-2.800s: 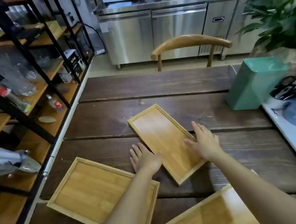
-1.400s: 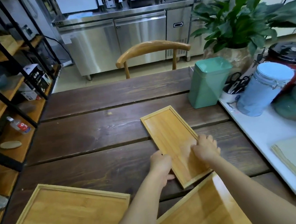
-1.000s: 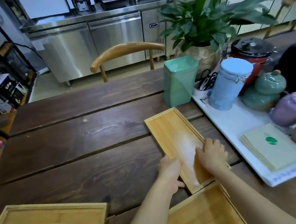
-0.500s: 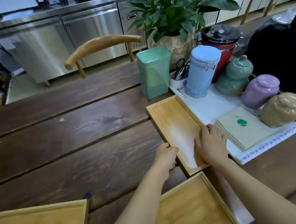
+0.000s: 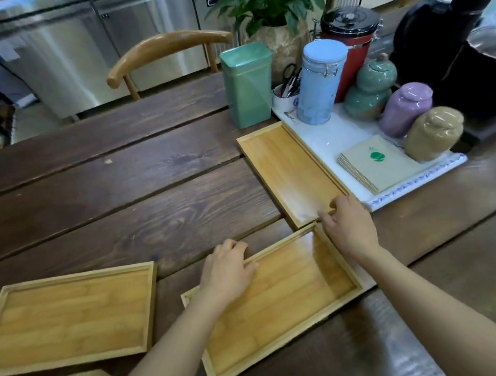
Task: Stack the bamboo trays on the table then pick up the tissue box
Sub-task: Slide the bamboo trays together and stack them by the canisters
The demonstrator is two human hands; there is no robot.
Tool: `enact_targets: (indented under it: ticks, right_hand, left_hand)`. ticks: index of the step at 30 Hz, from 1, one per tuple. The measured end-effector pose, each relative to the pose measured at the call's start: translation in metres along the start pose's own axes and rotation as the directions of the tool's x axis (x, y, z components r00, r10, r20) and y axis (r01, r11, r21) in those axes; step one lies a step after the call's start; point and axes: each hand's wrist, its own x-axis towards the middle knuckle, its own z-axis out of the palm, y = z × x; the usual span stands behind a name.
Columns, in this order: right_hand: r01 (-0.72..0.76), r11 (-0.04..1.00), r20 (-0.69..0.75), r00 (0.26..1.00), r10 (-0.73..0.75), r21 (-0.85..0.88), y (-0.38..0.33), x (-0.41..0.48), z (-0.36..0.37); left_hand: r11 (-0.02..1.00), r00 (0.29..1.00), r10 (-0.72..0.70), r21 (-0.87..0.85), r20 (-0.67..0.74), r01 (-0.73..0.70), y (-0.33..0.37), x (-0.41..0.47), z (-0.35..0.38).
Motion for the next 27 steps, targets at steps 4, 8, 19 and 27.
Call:
enact_targets:
  ticks: [4,8,19,27]
  right_hand:
    - [-0.124,0.992,0.163,0.978,0.127,-0.031,0.014,-0.034,0.002]
    - [-0.064,0.992,0.233,0.969,0.087,-0.106,0.022,-0.053,0.006]
    - [0.082,0.955,0.051,0.996,-0.071,-0.285,0.017,-0.081,0.009]
    - [0.265,0.932,-0.221,0.921,-0.32,-0.248,-0.01,-0.054,-0.03]
  left_hand:
    - [0.968,0.958,-0.171,0.14,-0.231,0.207,-0.018,-0.028,0.013]
    - [0.939,0.92,-0.322,0.05,-0.221,0.341,-0.033,-0.048,0.018]
    - [0.941,0.913,-0.317,0.033,-0.256,0.336,-0.045,-0.067,0.026]
    - [0.975,0.997,-0.072,-0.212,-0.026,0.064,-0.048,-0.057,0.021]
